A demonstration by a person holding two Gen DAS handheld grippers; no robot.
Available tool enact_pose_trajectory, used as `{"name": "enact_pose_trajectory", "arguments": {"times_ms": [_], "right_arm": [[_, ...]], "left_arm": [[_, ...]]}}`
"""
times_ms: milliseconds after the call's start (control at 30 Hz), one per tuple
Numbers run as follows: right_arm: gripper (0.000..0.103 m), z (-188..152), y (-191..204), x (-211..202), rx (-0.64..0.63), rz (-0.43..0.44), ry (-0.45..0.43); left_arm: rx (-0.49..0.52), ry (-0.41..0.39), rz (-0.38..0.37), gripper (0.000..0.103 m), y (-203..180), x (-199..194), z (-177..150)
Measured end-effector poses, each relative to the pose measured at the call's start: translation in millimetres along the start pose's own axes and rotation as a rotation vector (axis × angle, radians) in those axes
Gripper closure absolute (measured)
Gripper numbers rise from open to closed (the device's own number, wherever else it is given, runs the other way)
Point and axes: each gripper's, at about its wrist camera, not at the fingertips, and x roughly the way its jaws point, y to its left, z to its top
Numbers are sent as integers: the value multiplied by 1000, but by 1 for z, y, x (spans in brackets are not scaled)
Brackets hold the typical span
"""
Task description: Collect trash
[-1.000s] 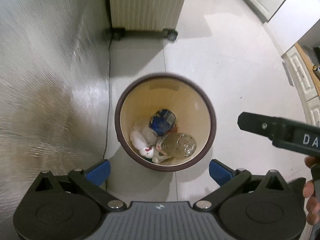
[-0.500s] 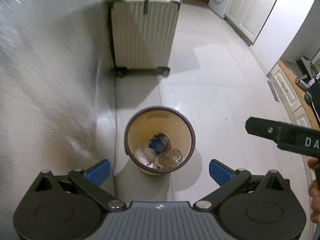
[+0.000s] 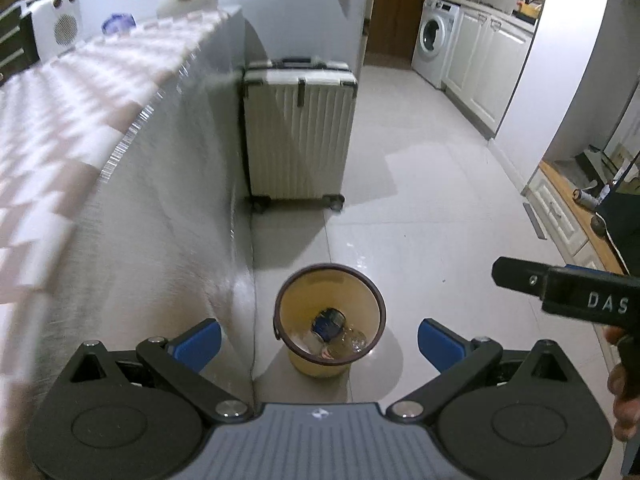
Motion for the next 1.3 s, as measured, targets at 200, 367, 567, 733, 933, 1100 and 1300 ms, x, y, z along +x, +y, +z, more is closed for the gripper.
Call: {"name": "enact_pose_trajectory", "arguments": {"times_ms": [200, 367, 567, 733, 933, 1100, 1300], "right_arm": [[1, 2, 12, -43, 9, 6, -41], [1, -2, 24, -73, -17, -9, -67], [1, -11, 38, -100, -45, -28, -69], [1, -20, 50, -115, -62, -31, -69], [1, -31, 57, -127, -78, -47, -68], [1, -36, 62, -134, -80, -62, -73], [1, -39, 69, -136, -94, -87, -67]], "left_arm": [[-11, -34, -1, 0, 12, -41, -10], [-13, -64, 1, 0, 23, -69, -16], [-21, -78, 15, 0, 38, -88, -20], [-22, -72, 34, 0, 50, -97, -26], [-19, -68, 40, 0, 58, -105, -34], [6, -64, 40, 0, 59, -107, -38], [-4, -74, 41, 0, 65, -110, -39]]}}
